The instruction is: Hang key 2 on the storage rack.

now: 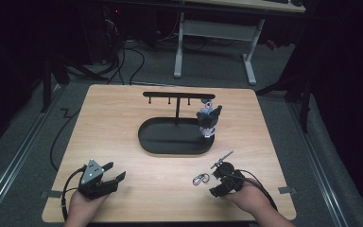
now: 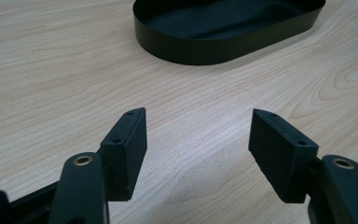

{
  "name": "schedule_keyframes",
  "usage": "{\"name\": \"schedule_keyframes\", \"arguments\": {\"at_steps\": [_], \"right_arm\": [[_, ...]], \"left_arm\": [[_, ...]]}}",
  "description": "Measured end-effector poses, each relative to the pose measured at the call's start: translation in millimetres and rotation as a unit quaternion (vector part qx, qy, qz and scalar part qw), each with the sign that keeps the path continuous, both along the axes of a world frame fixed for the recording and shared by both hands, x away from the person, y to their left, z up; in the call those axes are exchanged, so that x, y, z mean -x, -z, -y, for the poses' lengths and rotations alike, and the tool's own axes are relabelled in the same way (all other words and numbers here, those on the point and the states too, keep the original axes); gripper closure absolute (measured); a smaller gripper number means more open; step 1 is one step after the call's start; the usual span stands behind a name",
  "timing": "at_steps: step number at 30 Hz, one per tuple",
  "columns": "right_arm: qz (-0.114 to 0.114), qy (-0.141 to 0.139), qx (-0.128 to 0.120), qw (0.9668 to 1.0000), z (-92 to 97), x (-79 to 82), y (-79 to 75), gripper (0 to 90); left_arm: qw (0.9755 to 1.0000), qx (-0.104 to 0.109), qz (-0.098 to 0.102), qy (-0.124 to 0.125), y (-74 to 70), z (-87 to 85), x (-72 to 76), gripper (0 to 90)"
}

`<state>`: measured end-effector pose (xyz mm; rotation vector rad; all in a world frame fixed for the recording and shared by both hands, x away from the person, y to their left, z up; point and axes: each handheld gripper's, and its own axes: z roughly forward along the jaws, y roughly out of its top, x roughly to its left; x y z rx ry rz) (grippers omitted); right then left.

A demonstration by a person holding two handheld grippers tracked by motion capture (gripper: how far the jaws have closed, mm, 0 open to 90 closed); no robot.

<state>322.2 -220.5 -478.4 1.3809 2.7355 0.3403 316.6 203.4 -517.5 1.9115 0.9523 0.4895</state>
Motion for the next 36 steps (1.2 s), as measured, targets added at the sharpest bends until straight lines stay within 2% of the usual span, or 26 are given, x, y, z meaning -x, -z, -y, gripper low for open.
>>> {"name": "schedule_keyframes", "arguments": {"at_steps": [2,5,6,7,10,11,14,16,21,24,26,28,33,36], "right_arm": [[-0.005,-0.005,-0.003,1.0,-2.8,-1.8,1.3,43.0],[-0.003,-0.008,-0.003,1.0,-7.5,-5.6,3.1,44.4],[0.002,-0.018,-0.004,0.9998,-7.8,-9.0,4.2,45.0],[-0.006,0.005,-0.004,1.0,-10.6,-9.4,3.8,46.4],[-0.01,0.017,-0.014,0.9997,-12.3,-19.8,4.3,49.6],[-0.007,0.011,-0.018,0.9998,-11.9,-24.3,5.1,50.5],[-0.013,0.022,-0.027,0.9993,-13.1,-32.8,8.1,55.2],[-0.018,0.023,-0.018,0.9994,-13.7,-34.9,10.8,61.6],[-0.021,0.023,-0.033,0.999,-14.2,-33.7,12.1,72.8],[-0.017,0.017,-0.039,0.999,-15.4,-31.7,10.5,80.0],[-0.006,0.009,-0.04,0.9992,-17.1,-30.9,8.9,84.4],[-0.004,0.006,-0.038,0.9993,-19.2,-30.0,7.8,85.6],[0.001,-0.029,-0.034,0.999,-23.8,-28.7,6.0,88.7],[0.004,-0.036,-0.033,0.9988,-25.6,-27.5,3.8,89.0]], "left_arm": [[1.0,0.001,-0.001,0.0,0.2,-0.2,-0.2,37.7],[1.0,0.003,-0.002,-0.001,0.7,0.0,-0.6,37.7],[1.0,0.001,-0.002,0.0,0.6,-0.3,-0.6,37.8],[1.0,0.001,-0.002,0.0,0.6,-0.3,-0.5,37.8],[1.0,0.0,-0.001,0.0,0.7,-0.9,-0.6,37.8],[1.0,0.0,-0.001,0.0,0.7,-1.2,-0.6,37.8],[1.0,0.0,-0.003,-0.001,0.8,-2.5,-1.0,37.8],[1.0,0.0,-0.003,-0.002,1.1,-3.4,-1.5,37.9],[1.0,-0.001,-0.005,-0.001,1.8,-3.6,-2.7,38.0],[1.0,-0.002,-0.005,0.0,2.1,-2.4,-2.5,38.0],[1.0,-0.001,-0.004,0.0,2.0,-1.4,-1.9,38.0],[1.0,-0.002,-0.004,0.001,1.9,-1.2,-1.6,38.0],[1.0,-0.002,-0.004,0.001,2.0,-1.3,-1.5,38.0],[1.0,-0.002,-0.004,0.001,2.1,-1.5,-1.8,38.0]]}}
